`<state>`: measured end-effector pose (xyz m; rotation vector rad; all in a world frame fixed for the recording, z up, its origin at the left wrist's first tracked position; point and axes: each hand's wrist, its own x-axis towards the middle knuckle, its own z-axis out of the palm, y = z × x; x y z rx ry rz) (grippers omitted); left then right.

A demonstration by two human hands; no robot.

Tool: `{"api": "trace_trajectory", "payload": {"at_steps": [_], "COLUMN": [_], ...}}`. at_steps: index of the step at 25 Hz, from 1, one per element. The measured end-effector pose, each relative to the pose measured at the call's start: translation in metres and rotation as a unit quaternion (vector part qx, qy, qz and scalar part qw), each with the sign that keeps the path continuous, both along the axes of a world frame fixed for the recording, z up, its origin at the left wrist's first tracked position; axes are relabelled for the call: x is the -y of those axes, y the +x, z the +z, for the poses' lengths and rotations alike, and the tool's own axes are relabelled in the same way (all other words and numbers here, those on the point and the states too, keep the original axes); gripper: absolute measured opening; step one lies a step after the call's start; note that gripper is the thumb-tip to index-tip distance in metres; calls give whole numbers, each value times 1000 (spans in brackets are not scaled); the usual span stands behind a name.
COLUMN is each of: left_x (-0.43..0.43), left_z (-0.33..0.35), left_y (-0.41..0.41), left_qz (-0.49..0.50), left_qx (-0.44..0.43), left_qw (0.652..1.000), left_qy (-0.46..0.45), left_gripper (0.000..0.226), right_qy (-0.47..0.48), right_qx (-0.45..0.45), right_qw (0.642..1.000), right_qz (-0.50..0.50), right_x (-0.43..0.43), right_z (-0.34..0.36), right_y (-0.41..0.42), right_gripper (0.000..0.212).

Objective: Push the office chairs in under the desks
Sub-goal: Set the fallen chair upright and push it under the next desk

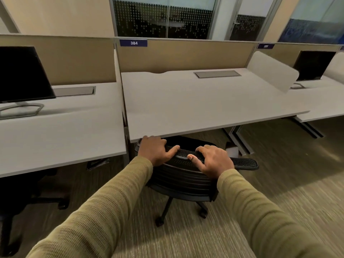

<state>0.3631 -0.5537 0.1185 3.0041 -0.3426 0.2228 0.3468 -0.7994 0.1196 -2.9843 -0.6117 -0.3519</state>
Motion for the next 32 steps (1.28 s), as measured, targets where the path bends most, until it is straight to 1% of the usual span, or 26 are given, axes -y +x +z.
{"api": "trace_trajectory", "payload": {"at_steps": [5, 8, 11, 15, 19, 25, 29, 32], "left_x": [36, 56, 70, 83, 93, 107, 122, 122], "left_z": [-6, -6, -7, -8, -9, -16, -17, -18], "left_y": [30, 48, 66, 90, 109, 128, 135, 134], "left_qz": [68, 92, 103, 119, 137, 185, 195, 196], "left_qx": [-12, -17, -26, -23, -15, -18, -30, -35], "left_qw": [998, 995, 994, 992, 990, 982, 980, 979], "left_qy": [15, 16, 17, 23, 21, 26, 38, 37], "left_gripper": [84, 89, 86, 90, 86, 87, 87, 87], "right_qy": [-31, -46, -50, -57, -55, -43, -32, -35], "right_qx": [2, 3, 3, 2, 4, 22, 36, 29], "right_qw": [999, 999, 999, 997, 996, 994, 994, 994], "right_qz": [7, 12, 19, 46, 64, 101, 102, 100], "right_x": [41, 60, 75, 87, 95, 105, 117, 117], "right_z": [2, 1, 0, 0, -1, -4, -13, -13], "right_y": [58, 90, 121, 158, 188, 230, 239, 238], "right_gripper": [79, 78, 77, 76, 78, 79, 78, 78]}}
